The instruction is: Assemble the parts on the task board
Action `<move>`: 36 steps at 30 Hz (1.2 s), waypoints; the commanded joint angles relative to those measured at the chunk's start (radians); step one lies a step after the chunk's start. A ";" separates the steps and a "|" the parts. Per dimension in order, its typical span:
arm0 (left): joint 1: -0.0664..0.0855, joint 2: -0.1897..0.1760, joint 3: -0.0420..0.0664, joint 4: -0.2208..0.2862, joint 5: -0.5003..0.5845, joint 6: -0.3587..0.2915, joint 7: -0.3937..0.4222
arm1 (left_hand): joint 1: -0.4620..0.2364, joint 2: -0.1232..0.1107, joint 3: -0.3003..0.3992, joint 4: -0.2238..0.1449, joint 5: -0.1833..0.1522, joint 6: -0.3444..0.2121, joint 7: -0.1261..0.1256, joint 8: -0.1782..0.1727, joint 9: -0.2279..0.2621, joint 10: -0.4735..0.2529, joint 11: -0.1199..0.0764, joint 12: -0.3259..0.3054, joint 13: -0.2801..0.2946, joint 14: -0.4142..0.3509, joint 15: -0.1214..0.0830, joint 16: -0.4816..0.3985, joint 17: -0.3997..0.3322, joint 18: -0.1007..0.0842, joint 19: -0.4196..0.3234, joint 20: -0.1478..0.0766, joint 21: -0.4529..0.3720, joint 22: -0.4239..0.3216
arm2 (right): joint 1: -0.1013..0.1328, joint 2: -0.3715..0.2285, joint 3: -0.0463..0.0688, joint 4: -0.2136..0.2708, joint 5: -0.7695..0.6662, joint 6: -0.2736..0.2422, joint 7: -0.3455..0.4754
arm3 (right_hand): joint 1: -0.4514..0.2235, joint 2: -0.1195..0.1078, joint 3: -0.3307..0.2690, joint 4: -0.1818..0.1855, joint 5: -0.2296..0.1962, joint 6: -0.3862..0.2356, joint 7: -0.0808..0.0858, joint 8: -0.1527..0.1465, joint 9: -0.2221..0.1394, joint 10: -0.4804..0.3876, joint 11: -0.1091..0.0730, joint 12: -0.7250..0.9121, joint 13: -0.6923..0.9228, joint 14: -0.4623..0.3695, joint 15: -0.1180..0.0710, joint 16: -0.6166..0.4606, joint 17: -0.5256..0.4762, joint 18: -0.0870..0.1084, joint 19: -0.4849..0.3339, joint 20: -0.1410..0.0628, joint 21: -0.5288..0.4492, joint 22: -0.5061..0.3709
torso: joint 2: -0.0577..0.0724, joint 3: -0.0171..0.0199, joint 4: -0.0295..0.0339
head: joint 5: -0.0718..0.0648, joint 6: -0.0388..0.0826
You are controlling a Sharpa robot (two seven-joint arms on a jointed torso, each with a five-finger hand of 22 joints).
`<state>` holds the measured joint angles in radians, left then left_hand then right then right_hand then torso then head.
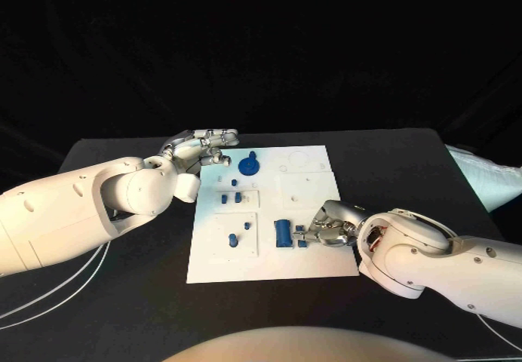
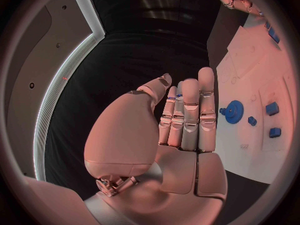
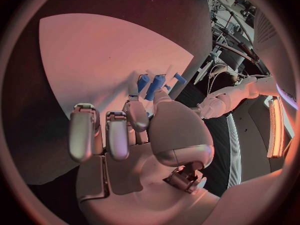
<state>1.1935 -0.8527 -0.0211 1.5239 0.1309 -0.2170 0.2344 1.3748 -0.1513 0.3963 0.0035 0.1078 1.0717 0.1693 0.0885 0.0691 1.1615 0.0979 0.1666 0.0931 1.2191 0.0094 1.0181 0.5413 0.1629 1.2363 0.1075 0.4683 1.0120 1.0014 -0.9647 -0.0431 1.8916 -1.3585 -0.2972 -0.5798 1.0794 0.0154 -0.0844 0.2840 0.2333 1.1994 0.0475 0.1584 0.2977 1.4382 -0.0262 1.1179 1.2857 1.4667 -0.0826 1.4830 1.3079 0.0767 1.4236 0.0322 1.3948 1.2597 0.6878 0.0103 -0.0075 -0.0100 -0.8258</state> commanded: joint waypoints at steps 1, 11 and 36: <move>0.000 0.001 0.001 0.002 0.001 0.021 0.002 | 0.000 0.011 -0.005 0.002 0.004 -0.007 0.000 0.003 -0.001 -0.006 -0.001 0.003 0.000 -0.007 0.003 -0.006 -0.002 0.018 -0.001 0.003 -0.005 -0.001 | -0.001 -0.009 0.000 0.003 -0.026 0.004 0.027 | 0.059 -0.011 -0.009 -0.021 -0.024 0.002 0.000 0.006 0.006 0.006 0.000 0.000 0.001 0.077 -0.006 0.003 0.116 -0.009 0.000 -0.009 0.003 -0.001 | 0.000 0.0002 0.0005 | -0.001 0.002; 0.000 0.001 0.001 0.001 0.001 0.021 0.001 | 0.000 0.011 -0.005 0.002 0.004 -0.007 0.000 0.003 -0.001 -0.006 -0.001 0.003 0.000 -0.007 0.003 -0.006 -0.002 0.018 -0.001 0.003 -0.005 -0.001 | -0.002 -0.030 0.000 0.009 -0.037 0.030 0.056 | 0.145 -0.020 -0.031 -0.061 -0.064 -0.006 0.003 0.008 0.017 0.003 0.002 -0.007 0.002 0.076 -0.005 0.002 0.115 -0.008 -0.002 -0.008 0.000 -0.003 | 0.000 0.0007 -0.0001 | 0.001 0.002; 0.000 0.002 0.001 -0.001 -0.002 0.021 -0.002 | 0.000 0.011 -0.005 0.002 0.004 -0.007 0.000 0.003 -0.001 -0.006 -0.001 0.003 0.000 -0.007 0.003 -0.006 -0.002 0.018 -0.001 0.003 -0.005 -0.001 | -0.008 0.006 0.000 -0.038 -0.076 0.050 0.023 | 0.237 0.004 -0.034 -0.116 -0.095 -0.009 0.001 0.011 0.028 0.004 0.000 -0.007 0.007 0.077 -0.006 0.004 0.120 -0.009 -0.001 -0.009 0.002 0.001 | 0.001 -0.0001 0.0011 | 0.004 -0.006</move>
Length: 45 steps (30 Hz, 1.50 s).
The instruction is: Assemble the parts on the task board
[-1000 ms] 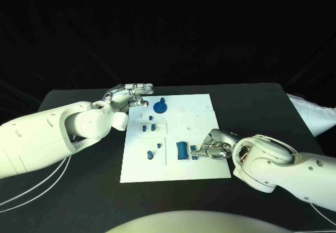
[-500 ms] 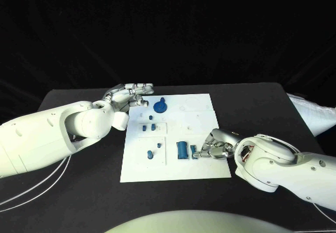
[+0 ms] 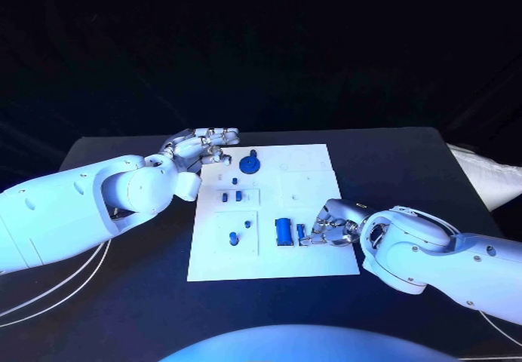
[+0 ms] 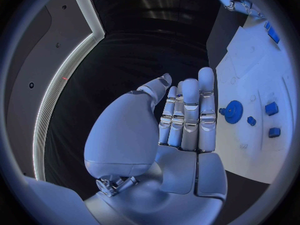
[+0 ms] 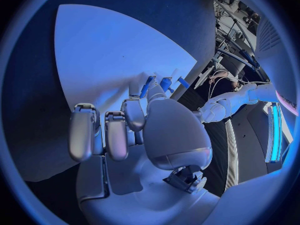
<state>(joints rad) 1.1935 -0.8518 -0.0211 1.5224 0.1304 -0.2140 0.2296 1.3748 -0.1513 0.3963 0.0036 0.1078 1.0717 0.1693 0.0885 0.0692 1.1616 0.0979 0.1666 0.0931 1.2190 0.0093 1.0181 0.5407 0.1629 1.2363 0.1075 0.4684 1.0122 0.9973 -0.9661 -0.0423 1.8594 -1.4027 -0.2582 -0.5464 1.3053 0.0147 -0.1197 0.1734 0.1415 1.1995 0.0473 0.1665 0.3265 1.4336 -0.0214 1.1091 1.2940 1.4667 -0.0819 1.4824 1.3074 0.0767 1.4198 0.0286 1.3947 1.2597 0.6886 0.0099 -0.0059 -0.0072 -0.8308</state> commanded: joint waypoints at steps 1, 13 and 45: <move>0.000 0.002 0.001 0.001 -0.001 0.018 0.003 | 0.000 0.011 -0.005 0.002 0.004 -0.007 0.000 0.003 -0.002 -0.006 -0.001 0.003 0.000 -0.007 0.003 -0.007 -0.001 0.018 -0.001 0.003 -0.005 -0.002 | -0.005 0.010 -0.001 -0.008 -0.033 0.005 -0.011 | 0.011 0.006 0.002 -0.006 -0.004 -0.008 0.001 0.003 -0.001 0.009 -0.005 0.004 0.000 0.077 -0.007 0.005 0.121 -0.009 0.004 -0.005 0.003 0.003 | 0.000 0.0004 -0.0002 | 0.001 -0.001; 0.000 0.001 0.001 -0.001 -0.001 0.018 0.003 | 0.001 0.012 -0.006 0.001 0.005 -0.009 0.001 0.003 -0.002 -0.008 -0.001 0.004 0.000 -0.010 0.004 -0.008 -0.005 0.018 -0.002 0.004 -0.007 -0.003 | -0.007 0.005 0.000 0.001 -0.013 -0.061 0.022 | -0.023 0.017 -0.019 0.019 0.020 -0.009 0.002 0.003 0.002 0.011 -0.004 0.003 0.001 0.077 -0.006 0.004 0.120 -0.009 0.004 -0.005 0.003 0.003 | -0.001 0.0011 -0.0029 | 0.006 -0.002; -0.048 0.129 0.000 -0.249 0.050 -0.055 0.195 | 0.021 0.024 -0.088 0.047 -0.017 -0.023 0.000 0.013 -0.002 0.022 0.018 -0.045 -0.027 -0.133 0.075 -0.696 -0.344 0.023 -0.255 0.087 -0.366 -0.363 | 0.116 0.282 0.027 -0.641 1.266 0.025 0.939 | 0.196 0.057 0.115 -0.164 0.016 -0.178 0.110 -0.105 -0.128 -0.297 0.137 -1.047 -0.997 -0.373 0.157 -1.203 -0.969 0.094 -0.508 0.132 -0.944 -0.932 | -0.081 -0.0179 -0.0122 | -0.001 0.150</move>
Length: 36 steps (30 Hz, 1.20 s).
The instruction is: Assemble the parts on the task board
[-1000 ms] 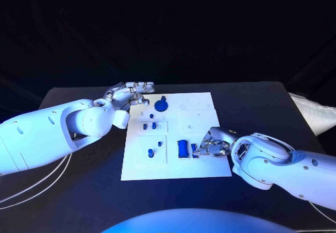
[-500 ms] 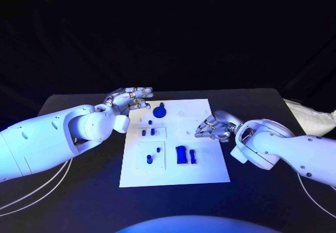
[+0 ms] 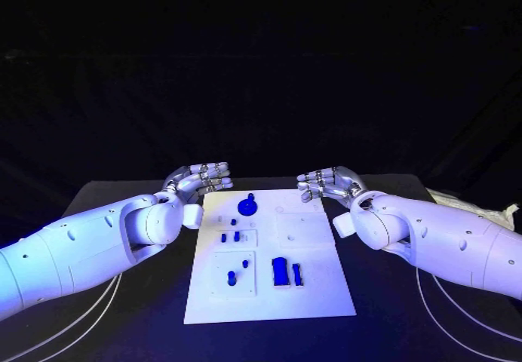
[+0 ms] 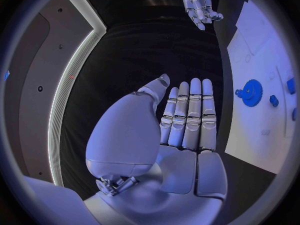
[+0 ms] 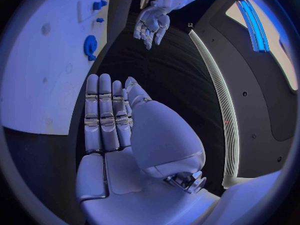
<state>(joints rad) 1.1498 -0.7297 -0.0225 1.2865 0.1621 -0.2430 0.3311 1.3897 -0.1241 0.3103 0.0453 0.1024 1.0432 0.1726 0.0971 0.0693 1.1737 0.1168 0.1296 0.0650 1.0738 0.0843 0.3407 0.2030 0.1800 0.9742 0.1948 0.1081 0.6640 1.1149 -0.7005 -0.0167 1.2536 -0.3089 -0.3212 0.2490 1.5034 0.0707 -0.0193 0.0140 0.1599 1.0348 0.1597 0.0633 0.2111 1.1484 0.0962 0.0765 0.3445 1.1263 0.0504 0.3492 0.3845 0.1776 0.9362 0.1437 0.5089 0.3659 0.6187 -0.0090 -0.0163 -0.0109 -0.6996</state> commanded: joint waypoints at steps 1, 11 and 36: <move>-0.006 0.010 0.001 -0.019 0.017 -0.028 0.099 | 0.007 -0.004 -0.004 0.006 -0.016 0.006 -0.004 0.003 -0.002 0.012 -0.001 -0.012 0.001 0.016 0.000 -0.029 -0.009 0.006 0.010 0.000 -0.009 -0.023 | -0.002 0.023 0.002 -0.049 0.178 0.093 0.151 | -0.006 -0.001 0.021 -0.009 -0.003 -0.016 0.002 -0.002 -0.020 -0.018 0.020 -0.013 -0.074 -0.040 0.028 -0.101 -0.069 -0.008 -0.028 0.030 -0.085 -0.057 | -0.012 0.0011 -0.0025 | 0.004 0.024; -0.017 0.009 0.002 -0.005 -0.009 -0.059 0.055 | -0.590 0.050 -0.141 -0.045 -0.102 -0.448 -0.073 -0.097 -0.069 -0.505 -0.044 -0.130 -0.065 -0.464 -0.084 -0.203 -0.109 -0.071 -0.422 -0.075 -0.108 -0.327 | -0.007 0.027 0.005 -0.043 0.118 -0.005 0.094 | -0.654 -0.071 0.019 -0.014 -0.069 -0.452 -0.064 -0.063 -0.119 -0.502 -0.024 -0.076 -0.245 -0.484 -0.050 -0.251 -0.247 -0.066 -0.393 -0.031 -0.309 -0.223 | -0.028 0.0033 0.0039 | 0.006 0.046; -0.100 -0.050 0.023 0.283 -0.162 -0.527 0.189 | -1.110 0.124 -0.310 -0.045 -0.102 -0.835 -0.173 -0.097 -0.069 -0.939 -0.117 -0.130 -0.065 -0.860 -0.084 -0.341 -0.203 -0.180 -0.781 -0.195 -0.108 -0.546 | -0.065 -0.079 0.017 0.316 0.309 -0.449 0.271 | -1.198 -0.071 0.019 -0.014 -0.160 -0.826 -0.160 -0.063 -0.211 -0.917 -0.096 -0.076 -0.345 -0.896 -0.050 -0.349 -0.385 -0.178 -0.741 -0.144 -0.437 -0.366 | -0.074 0.0090 0.0163 | 0.011 0.100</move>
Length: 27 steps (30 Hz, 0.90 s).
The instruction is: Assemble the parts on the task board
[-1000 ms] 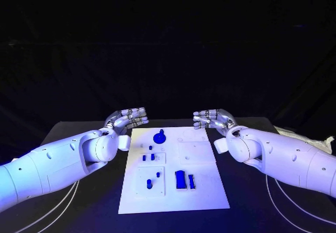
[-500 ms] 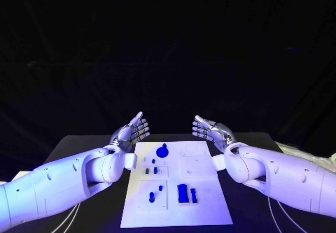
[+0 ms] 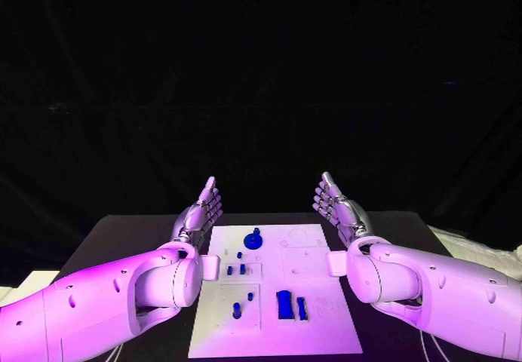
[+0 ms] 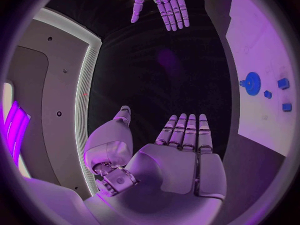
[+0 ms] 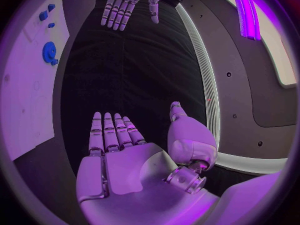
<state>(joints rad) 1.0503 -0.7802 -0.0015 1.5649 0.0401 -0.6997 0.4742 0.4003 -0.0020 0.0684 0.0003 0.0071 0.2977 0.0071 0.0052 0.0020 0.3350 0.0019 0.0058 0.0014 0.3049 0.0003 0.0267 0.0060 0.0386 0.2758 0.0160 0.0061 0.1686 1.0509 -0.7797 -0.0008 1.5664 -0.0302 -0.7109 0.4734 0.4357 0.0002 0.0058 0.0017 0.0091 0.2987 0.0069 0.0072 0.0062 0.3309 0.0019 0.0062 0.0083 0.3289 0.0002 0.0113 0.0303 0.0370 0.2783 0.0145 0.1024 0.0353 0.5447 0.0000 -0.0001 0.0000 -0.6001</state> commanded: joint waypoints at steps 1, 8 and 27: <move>0.000 0.000 0.001 0.005 -0.040 -0.070 0.046 | -0.132 0.002 -0.068 0.000 -0.007 -0.098 -0.007 -0.005 -0.002 -0.110 -0.002 -0.006 -0.001 -0.100 0.000 -0.027 -0.006 -0.039 -0.090 -0.016 -0.006 -0.055 | -0.001 0.000 0.001 0.004 0.030 -0.059 0.047 | -0.143 0.000 -0.006 -0.002 -0.009 -0.098 -0.007 -0.007 -0.006 -0.108 -0.002 -0.006 -0.008 -0.108 0.000 -0.011 -0.030 -0.037 -0.092 -0.014 -0.102 -0.035 | 0.000 0.0000 0.0001 | 0.000 0.000; 0.000 0.000 0.001 0.005 -0.040 -0.070 0.046 | -0.198 0.002 -0.068 0.000 -0.007 -0.147 -0.007 -0.005 -0.002 -0.166 -0.002 -0.006 -0.001 -0.151 0.000 -0.027 -0.006 -0.039 -0.136 -0.016 -0.006 -0.083 | -0.001 0.000 0.001 0.004 0.030 -0.059 0.047 | -0.213 0.000 -0.006 -0.002 -0.009 -0.147 -0.007 -0.007 -0.006 -0.162 -0.002 -0.006 -0.008 -0.161 0.000 -0.011 -0.030 -0.037 -0.137 -0.014 -0.102 -0.035 | 0.000 0.0000 0.0001 | 0.000 0.000; 0.000 0.000 0.001 0.005 -0.040 -0.070 0.046 | -0.400 0.002 -0.068 0.000 -0.007 -0.298 -0.007 -0.005 -0.002 -0.335 -0.002 -0.006 -0.001 -0.305 0.000 -0.027 -0.006 -0.039 -0.276 -0.016 -0.006 -0.169 | -0.001 0.000 0.001 0.004 0.030 -0.059 0.047 | -0.365 0.000 -0.006 -0.002 -0.009 -0.299 -0.007 -0.007 -0.006 -0.331 -0.002 -0.006 -0.008 -0.329 0.000 -0.011 -0.030 -0.037 -0.278 -0.014 -0.102 -0.035 | 0.000 0.0000 0.0001 | 0.000 0.000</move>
<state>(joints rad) 1.0499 -0.7809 -0.0011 1.5676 0.0117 -0.7669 0.5004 0.0095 0.0001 0.0057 -0.0004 0.0034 0.0052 -0.0004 0.0052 0.0013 0.0053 -0.0001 0.0058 0.0014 0.0053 0.0000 0.0035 0.0012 0.0071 0.0036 0.0003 0.0063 0.0013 1.0505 -0.7804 -0.0005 1.5683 0.0050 -0.7720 0.5042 0.0837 -0.0003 0.0058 0.0016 0.0052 0.0139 -0.0003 0.0035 0.0014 0.0215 -0.0002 0.0062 0.0012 0.0214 0.0000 0.0067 0.0009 0.0060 0.0102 -0.0005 0.0035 0.0014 0.5442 0.0000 0.0000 0.0000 -0.5999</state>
